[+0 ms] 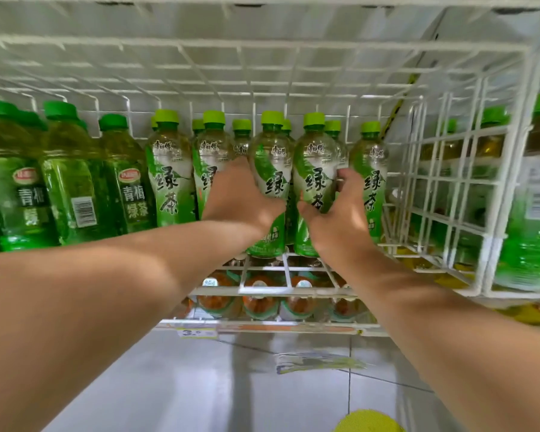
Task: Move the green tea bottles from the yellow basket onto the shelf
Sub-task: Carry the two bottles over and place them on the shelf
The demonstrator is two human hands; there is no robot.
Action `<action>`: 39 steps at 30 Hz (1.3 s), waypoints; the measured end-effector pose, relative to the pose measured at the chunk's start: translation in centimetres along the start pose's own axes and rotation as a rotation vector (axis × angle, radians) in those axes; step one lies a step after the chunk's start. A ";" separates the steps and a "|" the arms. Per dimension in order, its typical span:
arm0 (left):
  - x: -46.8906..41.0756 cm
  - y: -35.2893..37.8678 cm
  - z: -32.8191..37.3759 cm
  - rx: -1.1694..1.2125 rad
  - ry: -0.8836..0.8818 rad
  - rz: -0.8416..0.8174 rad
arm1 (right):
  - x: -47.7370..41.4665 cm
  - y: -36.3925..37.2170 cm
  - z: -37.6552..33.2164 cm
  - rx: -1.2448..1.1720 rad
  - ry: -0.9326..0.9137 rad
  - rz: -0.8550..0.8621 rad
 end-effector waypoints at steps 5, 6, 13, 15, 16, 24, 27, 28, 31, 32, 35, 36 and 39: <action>0.3 1.0 1.1 -0.176 -0.027 -0.039 | 0.1 0.0 0.1 0.083 0.003 0.007; 0.3 1.1 1.3 -0.196 -0.033 -0.036 | 0.2 -0.1 0.0 0.120 -0.003 0.014; 0.4 -0.6 2.4 -0.291 -0.019 -0.075 | 0.7 -0.1 0.3 0.236 -0.014 -0.007; 0.8 -0.7 2.3 -0.242 -0.032 -0.045 | 0.8 -0.3 0.4 0.233 0.021 -0.039; 0.9 -0.7 2.0 -0.199 -0.053 -0.022 | 0.8 -0.4 0.5 0.222 0.035 -0.047; 1.4 -1.1 1.0 -0.263 -0.068 0.056 | 1.2 -0.6 -0.1 0.297 0.035 -0.074; 1.6 -0.8 1.2 -0.259 -0.071 -0.006 | 1.6 -0.6 -0.5 0.447 0.078 -0.100; 1.7 -0.9 1.3 -0.265 -0.075 -0.035 | 2.0 -0.6 -0.7 0.516 0.094 -0.114; 3.2 -1.0 1.5 -0.367 -0.025 -0.144 | 3.5 -1.1 -1.8 0.761 0.106 -0.149; 4.1 -1.0 1.7 -0.440 0.033 -0.179 | 4.0 -1.2 -2.4 0.838 0.096 -0.162; 7.4 -2.1 2.7 -0.678 0.212 -0.183 | 5.9 -1.9 -4.7 0.972 0.045 -0.189; 8.3 -2.7 2.7 -0.722 0.224 -0.197 | 6.6 -2.1 -5.6 0.984 0.034 -0.199; 11.3 -4.7 3.1 -0.816 0.242 -0.268 | 9.3 -3.0 -7.8 0.989 0.056 -0.251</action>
Point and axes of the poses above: each hand's wrist, its own x-axis away from the middle knuckle, its own y-axis out of the palm, z = x × y, the point moved 8 cm from there along -x, towards the middle knuckle, and after that the axes turned 10 degrees about -z, right-handed, at the moved point
